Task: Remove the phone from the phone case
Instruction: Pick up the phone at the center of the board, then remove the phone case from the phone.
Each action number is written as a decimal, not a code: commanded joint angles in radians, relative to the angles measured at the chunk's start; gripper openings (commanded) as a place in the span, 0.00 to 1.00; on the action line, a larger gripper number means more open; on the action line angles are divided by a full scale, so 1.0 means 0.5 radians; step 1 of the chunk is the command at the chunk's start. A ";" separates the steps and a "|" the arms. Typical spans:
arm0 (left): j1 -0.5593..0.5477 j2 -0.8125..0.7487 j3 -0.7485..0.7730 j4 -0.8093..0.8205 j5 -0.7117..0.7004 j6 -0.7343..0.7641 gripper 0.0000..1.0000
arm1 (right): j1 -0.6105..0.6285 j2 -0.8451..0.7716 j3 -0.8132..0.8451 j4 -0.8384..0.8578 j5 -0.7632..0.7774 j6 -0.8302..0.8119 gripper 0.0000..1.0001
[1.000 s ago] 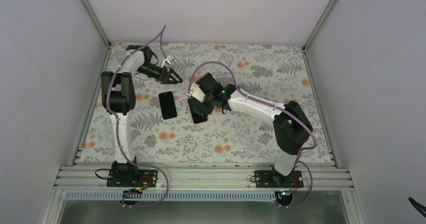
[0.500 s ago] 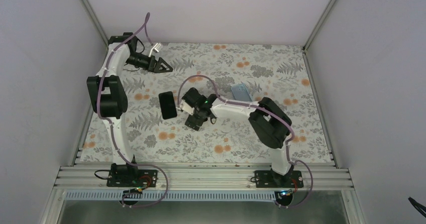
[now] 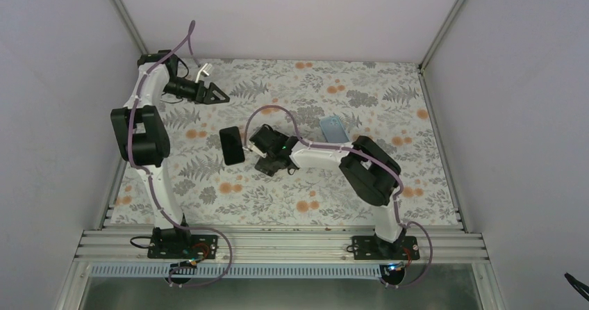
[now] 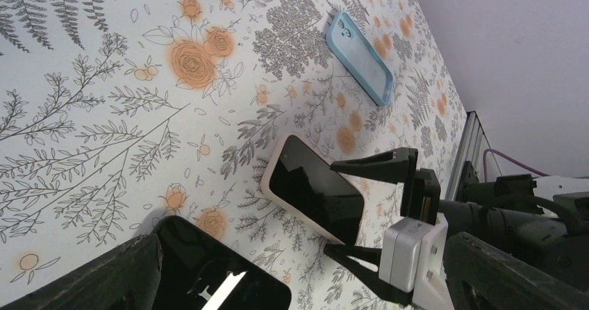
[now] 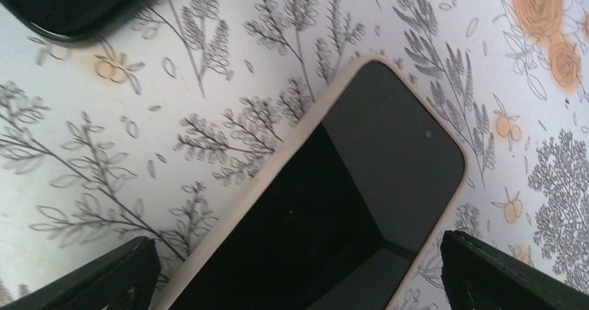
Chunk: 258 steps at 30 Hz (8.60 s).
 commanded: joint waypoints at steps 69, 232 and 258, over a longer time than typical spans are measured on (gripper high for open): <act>-0.340 0.252 -0.222 -0.011 0.113 0.095 1.00 | -0.302 -0.320 0.245 -0.464 -0.455 -0.023 0.65; -0.634 -0.901 -0.549 -0.014 -0.150 0.760 0.02 | -0.832 0.445 1.463 -1.799 -2.156 -1.266 0.99; -0.664 -0.976 -0.562 -0.014 -0.054 0.762 0.02 | -0.922 0.630 1.778 -1.861 -2.050 -1.299 0.98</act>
